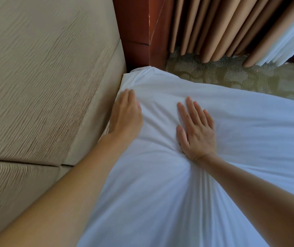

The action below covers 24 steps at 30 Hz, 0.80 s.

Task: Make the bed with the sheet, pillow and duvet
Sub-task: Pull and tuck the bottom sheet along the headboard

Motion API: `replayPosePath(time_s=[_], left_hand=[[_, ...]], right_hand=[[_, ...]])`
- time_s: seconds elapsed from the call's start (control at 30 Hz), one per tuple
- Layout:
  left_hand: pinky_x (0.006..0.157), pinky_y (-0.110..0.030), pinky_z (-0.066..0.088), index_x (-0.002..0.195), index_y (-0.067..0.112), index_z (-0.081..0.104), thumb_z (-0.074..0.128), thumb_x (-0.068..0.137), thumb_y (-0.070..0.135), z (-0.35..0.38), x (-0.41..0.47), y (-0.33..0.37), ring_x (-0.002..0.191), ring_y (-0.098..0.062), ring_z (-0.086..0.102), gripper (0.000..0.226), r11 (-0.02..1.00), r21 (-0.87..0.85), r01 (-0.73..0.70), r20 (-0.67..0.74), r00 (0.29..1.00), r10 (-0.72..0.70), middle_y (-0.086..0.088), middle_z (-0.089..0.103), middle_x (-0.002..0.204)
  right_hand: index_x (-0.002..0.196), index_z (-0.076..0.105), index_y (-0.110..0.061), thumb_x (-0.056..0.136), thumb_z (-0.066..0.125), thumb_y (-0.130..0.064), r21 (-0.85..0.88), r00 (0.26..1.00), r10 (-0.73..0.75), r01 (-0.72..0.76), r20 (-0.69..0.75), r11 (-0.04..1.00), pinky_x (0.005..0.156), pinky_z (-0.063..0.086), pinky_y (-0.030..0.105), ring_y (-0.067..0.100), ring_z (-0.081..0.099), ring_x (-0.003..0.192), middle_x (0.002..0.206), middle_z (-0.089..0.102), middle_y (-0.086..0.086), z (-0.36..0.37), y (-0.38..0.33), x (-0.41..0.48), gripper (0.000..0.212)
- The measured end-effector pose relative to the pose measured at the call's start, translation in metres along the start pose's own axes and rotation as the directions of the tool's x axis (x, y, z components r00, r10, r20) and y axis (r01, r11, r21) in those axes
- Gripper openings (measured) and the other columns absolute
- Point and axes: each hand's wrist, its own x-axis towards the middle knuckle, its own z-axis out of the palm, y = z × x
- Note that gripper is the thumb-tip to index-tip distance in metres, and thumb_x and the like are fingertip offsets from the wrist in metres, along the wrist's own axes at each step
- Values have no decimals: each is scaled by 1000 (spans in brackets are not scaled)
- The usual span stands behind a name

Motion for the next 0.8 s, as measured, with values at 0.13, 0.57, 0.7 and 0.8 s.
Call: replayPosePath(time_s=[0.13, 0.57, 0.7, 0.8], left_hand=[[119, -38, 4, 151, 11, 9, 19, 101, 40, 8, 36, 8, 147, -25, -1, 58, 996, 78, -36, 157, 987, 24, -5, 0, 159], [103, -41, 31, 144, 13, 30, 39, 84, 59, 1, 90, 15, 132, -31, 38, 76, 983, 107, 151, 210, 963, -171, -10, 38, 146], [107, -39, 30, 147, 20, 28, 25, 87, 61, -9, 101, 19, 135, -32, 34, 73, 967, 204, 150, 285, 936, -206, -12, 32, 151], [111, -39, 25, 149, 18, 22, 18, 91, 56, -9, 106, 23, 139, -30, 27, 69, 960, 223, 170, 301, 924, -234, -14, 25, 153]], right_hand=[[142, 40, -15, 86, 33, -38, 6, 1000, 10, -10, 4, 1000, 109, 17, 36, 21, 26, 136, 149, 36, 12, 1, 1, 0, 61], [142, 40, -16, 83, 35, -41, 0, 999, 25, -25, 25, 1000, 109, 19, 36, 21, 27, 137, 150, 36, 11, 0, 0, 1, 63], [141, 42, -17, 83, 35, -41, 12, 999, 31, -31, 16, 999, 109, 19, 35, 21, 28, 136, 149, 37, 10, 0, 1, 2, 63], [141, 42, -18, 83, 36, -41, 16, 1000, 25, -25, -1, 1000, 109, 19, 35, 21, 30, 136, 149, 38, 9, 1, 1, 1, 63]])
